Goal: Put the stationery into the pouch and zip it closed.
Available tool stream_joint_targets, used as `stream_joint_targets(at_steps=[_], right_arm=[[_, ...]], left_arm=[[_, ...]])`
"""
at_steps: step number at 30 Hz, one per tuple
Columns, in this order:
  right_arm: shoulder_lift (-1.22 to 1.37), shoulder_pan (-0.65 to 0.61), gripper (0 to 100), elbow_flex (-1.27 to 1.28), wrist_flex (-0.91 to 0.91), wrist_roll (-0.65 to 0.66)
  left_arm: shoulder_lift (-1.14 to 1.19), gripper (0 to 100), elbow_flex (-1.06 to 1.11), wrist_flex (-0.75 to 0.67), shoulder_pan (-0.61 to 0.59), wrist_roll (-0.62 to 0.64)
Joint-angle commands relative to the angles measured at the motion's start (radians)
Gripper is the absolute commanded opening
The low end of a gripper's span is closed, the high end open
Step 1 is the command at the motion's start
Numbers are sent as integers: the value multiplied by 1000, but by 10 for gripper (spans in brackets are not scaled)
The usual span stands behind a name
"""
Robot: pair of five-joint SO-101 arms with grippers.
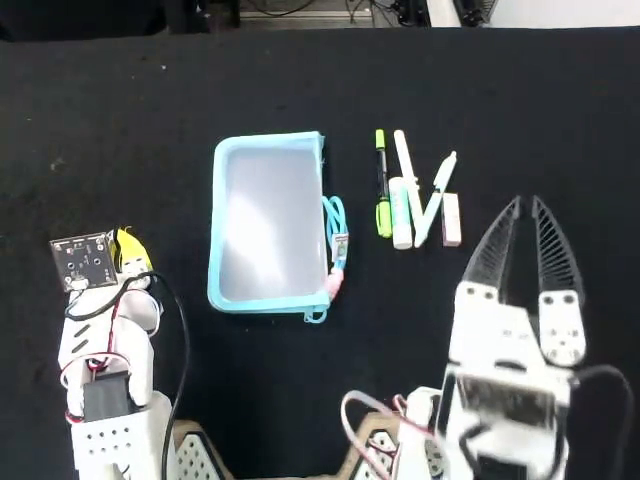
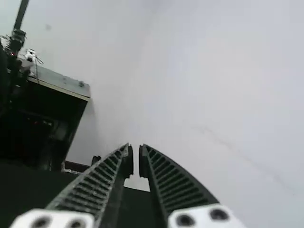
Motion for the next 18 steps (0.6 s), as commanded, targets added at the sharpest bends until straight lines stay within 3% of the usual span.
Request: stream_joint_targets(at_steps=[1, 5, 11, 18], right_arm=[[21, -58, 37, -137, 74, -18], [243, -124, 37, -263, 187, -34], [562, -258, 37, -325, 318, -187], [835, -388, 37, -168, 203, -265]], left_arm=[[-3, 30, 22, 5, -5, -8], [-3, 30, 22, 5, -5, -8], [-3, 30, 22, 5, -5, -8], [-3, 30, 22, 5, -5, -8]])
